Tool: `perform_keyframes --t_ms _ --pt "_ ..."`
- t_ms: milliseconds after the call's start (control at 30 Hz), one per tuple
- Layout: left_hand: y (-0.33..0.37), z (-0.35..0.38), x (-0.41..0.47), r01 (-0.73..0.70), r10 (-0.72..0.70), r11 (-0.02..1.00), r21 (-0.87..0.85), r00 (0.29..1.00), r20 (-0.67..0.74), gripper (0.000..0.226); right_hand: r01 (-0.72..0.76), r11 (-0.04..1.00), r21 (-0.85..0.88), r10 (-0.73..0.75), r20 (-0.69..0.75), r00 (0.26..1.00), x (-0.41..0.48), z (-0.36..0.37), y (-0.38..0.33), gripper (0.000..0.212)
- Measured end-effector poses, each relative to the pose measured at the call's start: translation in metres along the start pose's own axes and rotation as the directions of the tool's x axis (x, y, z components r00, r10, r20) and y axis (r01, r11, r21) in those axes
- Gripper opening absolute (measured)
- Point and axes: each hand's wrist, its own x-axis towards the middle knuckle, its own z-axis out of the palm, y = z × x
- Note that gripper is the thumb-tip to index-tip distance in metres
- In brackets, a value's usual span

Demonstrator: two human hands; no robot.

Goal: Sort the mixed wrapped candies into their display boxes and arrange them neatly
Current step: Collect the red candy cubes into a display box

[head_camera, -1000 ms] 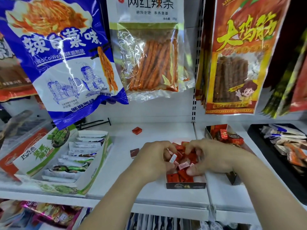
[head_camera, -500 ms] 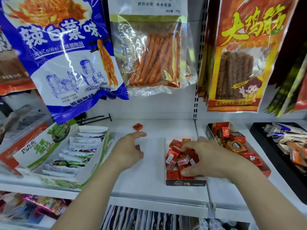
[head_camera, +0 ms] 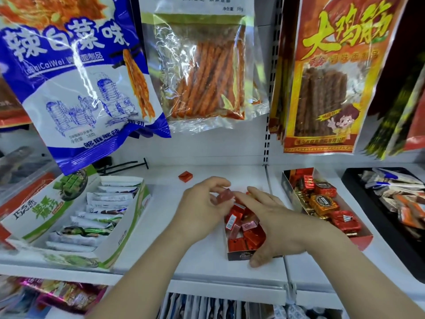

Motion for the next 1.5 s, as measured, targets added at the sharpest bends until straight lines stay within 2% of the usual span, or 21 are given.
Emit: perform_keyframes --t_ms 100,167,267,333,400,533,667,733,867,1000,1067,1167,1233,1300,1400,1500 --pt "0.006 0.009 0.001 -0.015 0.017 1.000 -0.021 0.997 0.081 0.041 0.003 0.991 0.137 0.003 -0.044 0.999 0.000 -0.002 0.007 0.126" --pt "0.005 0.007 0.005 0.023 -0.013 0.994 -0.107 0.996 0.091 0.046 0.031 0.976 0.215 -0.004 -0.126 0.992 0.003 -0.004 0.011 0.118" --pt "-0.006 0.002 0.013 0.047 -0.048 0.983 -0.179 0.999 -0.003 0.049 0.041 0.977 0.210 0.010 -0.236 0.972 0.007 -0.005 0.011 0.100" --pt "-0.020 -0.001 0.021 0.068 -0.073 0.997 -0.042 0.989 -0.126 0.044 0.034 0.991 0.132 0.000 -0.246 0.969 0.009 -0.006 0.008 0.091" --pt "-0.038 -0.004 0.031 0.136 -0.114 0.985 0.108 0.976 -0.186 0.042 0.020 0.995 0.094 0.000 -0.203 0.979 0.010 -0.003 0.003 0.095" --pt "-0.066 0.000 0.058 0.281 -0.241 0.919 0.277 0.956 -0.168 0.055 -0.024 0.996 0.091 0.037 -0.146 0.989 0.020 0.013 -0.005 0.121" --pt "-0.073 0.002 0.081 0.351 -0.328 0.812 0.466 0.935 -0.132 0.057 0.005 0.995 0.096 0.014 -0.190 0.982 0.027 0.022 -0.009 0.119" --pt "-0.075 0.002 0.086 0.334 -0.327 0.786 0.521 0.939 -0.110 0.053 0.030 0.994 0.109 -0.006 -0.215 0.976 0.029 0.022 -0.010 0.112" --pt "-0.074 0.003 0.077 0.272 -0.226 0.817 0.509 0.962 -0.152 0.033 0.063 0.975 0.215 0.003 -0.293 0.956 0.025 0.010 -0.004 0.095" --pt "-0.064 -0.004 0.059 0.198 -0.170 0.831 0.519 0.980 -0.101 0.021 0.015 0.964 0.264 0.068 -0.303 0.951 0.011 -0.009 0.010 0.061" --pt "-0.051 -0.012 0.051 0.186 -0.163 0.888 0.420 0.982 -0.090 0.021 0.008 0.970 0.242 0.072 -0.318 0.945 0.007 -0.011 0.013 0.042" --pt "-0.017 -0.020 0.041 0.145 -0.135 0.984 0.108 0.986 -0.099 0.013 0.001 0.971 0.238 0.085 -0.352 0.932 0.008 -0.009 0.010 0.024" --pt "0.009 -0.018 0.030 0.081 -0.082 0.997 -0.007 0.997 -0.018 0.010 -0.007 0.971 0.240 0.100 -0.378 0.920 0.011 -0.007 0.008 0.019" --pt "0.026 -0.011 0.015 0.034 -0.035 0.999 0.016 0.996 0.079 0.014 -0.008 0.972 0.234 0.107 -0.416 0.903 0.012 -0.005 0.007 0.019" --pt "0.031 0.004 -0.006 -0.036 0.005 0.985 0.169 0.984 0.179 0.026 0.027 0.968 0.250 0.099 -0.480 0.872 0.014 -0.002 0.005 0.017" --pt "0.029 0.008 -0.014 -0.033 -0.005 0.977 0.209 0.984 0.181 0.034 0.061 0.958 0.280 0.087 -0.487 0.869 0.015 0.002 0.005 0.019"
